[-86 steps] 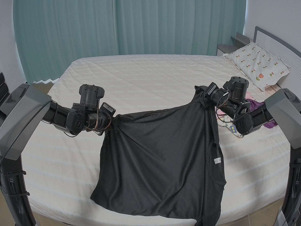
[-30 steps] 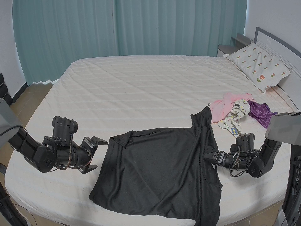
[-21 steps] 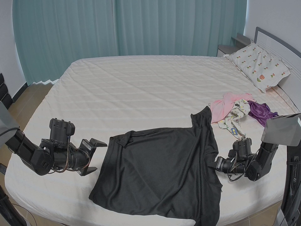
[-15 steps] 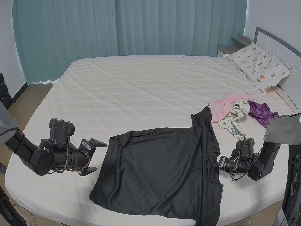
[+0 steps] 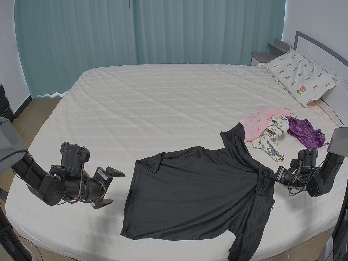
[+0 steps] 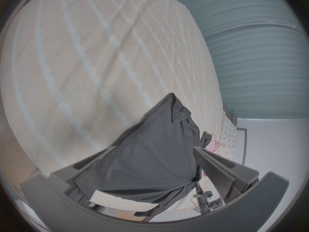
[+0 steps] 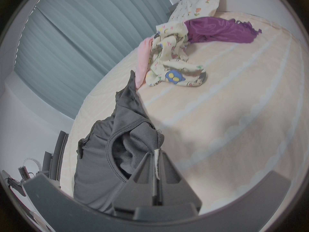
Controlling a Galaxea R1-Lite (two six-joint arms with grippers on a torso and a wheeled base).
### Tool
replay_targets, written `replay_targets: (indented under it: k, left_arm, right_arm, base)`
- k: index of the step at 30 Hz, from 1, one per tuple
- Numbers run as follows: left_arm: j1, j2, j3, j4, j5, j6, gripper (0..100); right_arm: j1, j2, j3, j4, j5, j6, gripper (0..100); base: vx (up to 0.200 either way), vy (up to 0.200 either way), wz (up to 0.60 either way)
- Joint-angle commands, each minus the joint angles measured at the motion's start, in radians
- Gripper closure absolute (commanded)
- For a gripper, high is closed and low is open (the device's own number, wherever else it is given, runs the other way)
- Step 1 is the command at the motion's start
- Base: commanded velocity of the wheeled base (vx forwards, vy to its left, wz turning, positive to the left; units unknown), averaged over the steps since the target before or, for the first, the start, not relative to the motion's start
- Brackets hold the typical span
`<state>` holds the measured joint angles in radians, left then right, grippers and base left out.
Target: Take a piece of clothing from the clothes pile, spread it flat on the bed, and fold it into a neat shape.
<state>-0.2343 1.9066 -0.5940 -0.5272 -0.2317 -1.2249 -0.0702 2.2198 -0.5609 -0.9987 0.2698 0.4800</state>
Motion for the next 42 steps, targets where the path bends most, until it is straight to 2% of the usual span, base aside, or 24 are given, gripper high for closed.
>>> replay_targets:
  k: [1,5,6,13,16,22,29,35,37,42]
  left_arm:
    - [-0.002,0.034,0.010,0.000,0.000,0.004,0]
    - [-0.005,0.037,0.011,0.000,-0.001,0.004,0]
    - [-0.005,0.038,0.011,0.001,0.000,0.004,0]
    - [-0.019,0.046,0.036,-0.004,0.000,0.018,0]
    - [-0.036,0.045,0.063,-0.019,0.002,0.058,0]
    - [-0.051,0.046,0.074,-0.028,0.002,0.058,0]
    - [-0.076,0.052,0.085,-0.027,0.015,0.065,0]
    - [-0.079,0.063,0.086,-0.030,0.020,0.071,0]
    - [-0.086,0.072,0.082,-0.030,0.035,0.077,0]
    - [-0.149,0.137,0.069,-0.057,0.153,0.085,0]
  right_arm:
    - [-0.011,0.011,-0.008,-0.008,0.009,-0.006,100]
    - [0.001,0.031,-0.016,-0.015,0.009,-0.014,100]
    - [0.001,0.032,-0.017,-0.020,0.009,-0.014,0]
    - [-0.006,0.004,0.006,-0.040,0.008,0.000,0]
    - [-0.013,-0.049,0.079,-0.044,0.011,0.029,0]
    - [0.040,-0.129,0.246,-0.044,0.009,0.109,0]
    - [0.095,-0.163,0.400,-0.047,0.029,0.118,0]
    - [0.119,-0.163,0.427,-0.047,0.034,0.118,0]
    - [0.122,-0.157,0.427,-0.047,0.039,0.118,0]
    - [0.148,-0.155,0.429,-0.047,0.040,0.120,0]
  base:
    - [0.000,0.000,0.00]
    - [0.000,0.000,0.00]
    - [0.000,0.000,0.00]
    - [0.000,0.000,0.00]
    - [0.000,0.000,0.00]
    - [-0.067,0.000,0.00]
    - [-0.200,0.000,0.00]
    - [-0.100,0.000,0.00]
    - [0.000,0.000,0.00]
    - [0.000,0.000,0.00]
